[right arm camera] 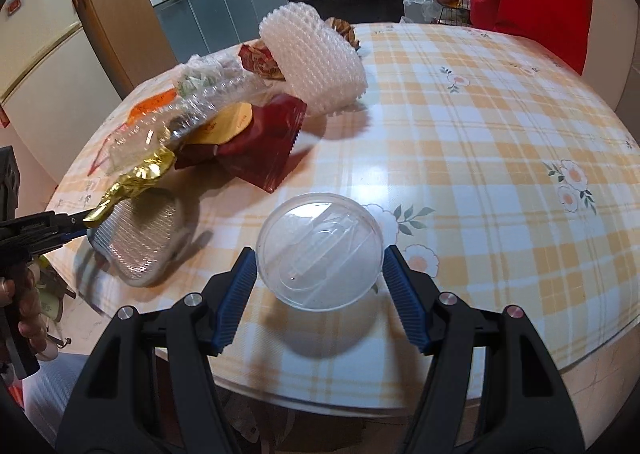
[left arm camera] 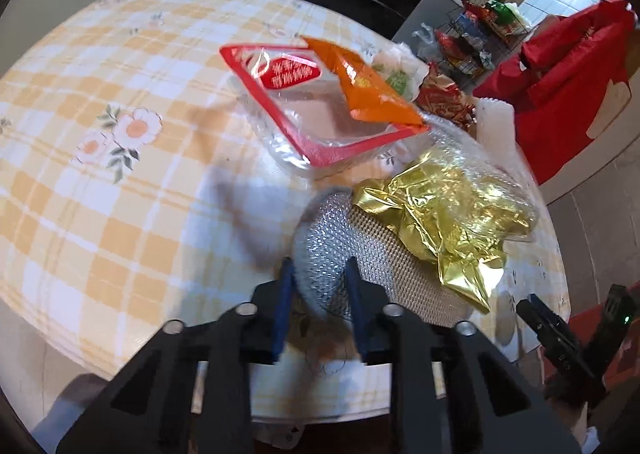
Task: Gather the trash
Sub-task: 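Grasp the clear plastic lid with the right tool while the left tool grasps the grey mesh pad, then carry the clear lid and grey mesh pad over the bin and open both tools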
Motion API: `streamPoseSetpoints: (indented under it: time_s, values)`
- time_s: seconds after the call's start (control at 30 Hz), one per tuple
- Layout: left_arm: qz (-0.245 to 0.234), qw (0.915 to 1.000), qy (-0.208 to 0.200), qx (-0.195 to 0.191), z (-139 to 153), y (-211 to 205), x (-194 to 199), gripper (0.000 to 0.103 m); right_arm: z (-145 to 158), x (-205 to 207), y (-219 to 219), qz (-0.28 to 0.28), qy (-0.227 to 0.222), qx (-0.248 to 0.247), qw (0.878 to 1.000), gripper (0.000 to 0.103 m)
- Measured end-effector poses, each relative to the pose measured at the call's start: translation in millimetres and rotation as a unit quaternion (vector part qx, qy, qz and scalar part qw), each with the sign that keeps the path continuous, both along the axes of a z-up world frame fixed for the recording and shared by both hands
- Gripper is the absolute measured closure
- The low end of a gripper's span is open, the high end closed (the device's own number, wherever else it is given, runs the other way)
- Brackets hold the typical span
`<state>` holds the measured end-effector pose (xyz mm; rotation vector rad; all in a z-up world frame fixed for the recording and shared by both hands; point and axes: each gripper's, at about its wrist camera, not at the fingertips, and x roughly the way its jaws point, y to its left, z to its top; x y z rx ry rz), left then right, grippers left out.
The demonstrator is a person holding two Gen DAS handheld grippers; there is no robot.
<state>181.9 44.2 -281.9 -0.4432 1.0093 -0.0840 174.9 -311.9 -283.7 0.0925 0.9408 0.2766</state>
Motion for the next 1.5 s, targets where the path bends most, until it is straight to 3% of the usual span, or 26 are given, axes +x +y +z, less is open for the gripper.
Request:
streamPoseSetpoints:
  time_s: [0.33, 0.47, 1.0, 1.13, 1.5]
  values:
    - [0.017, 0.9988, -0.045, -0.009, 47.4, 27.2, -54.3, 0.089, 25.3, -19.0, -2.4, 0.006, -0.021, 0.012, 1.0, 0.037]
    - [0.02, 0.9969, -0.076, 0.008, 75.2, 35.0, -72.5, 0.092, 33.3, -26.8, -2.9, 0.006, -0.027, 0.018, 0.999, 0.037]
    - [-0.046, 0.9846, -0.162, 0.047, 154.1, 8.2, -133.2, 0.092, 96.8, -77.0, -5.9, 0.014, -0.084, 0.032, 0.996, 0.037]
    - [-0.071, 0.9823, -0.163, 0.059, 155.6, -2.7, -154.3, 0.092, 110.4, -89.2, -8.2, 0.014, -0.095, 0.039, 0.995, 0.037]
    - [-0.111, 0.9825, -0.143, 0.045, 133.2, -25.4, -191.5, 0.092, 132.8, -115.8, 2.7, 0.034, -0.122, 0.043, 0.991, 0.037]
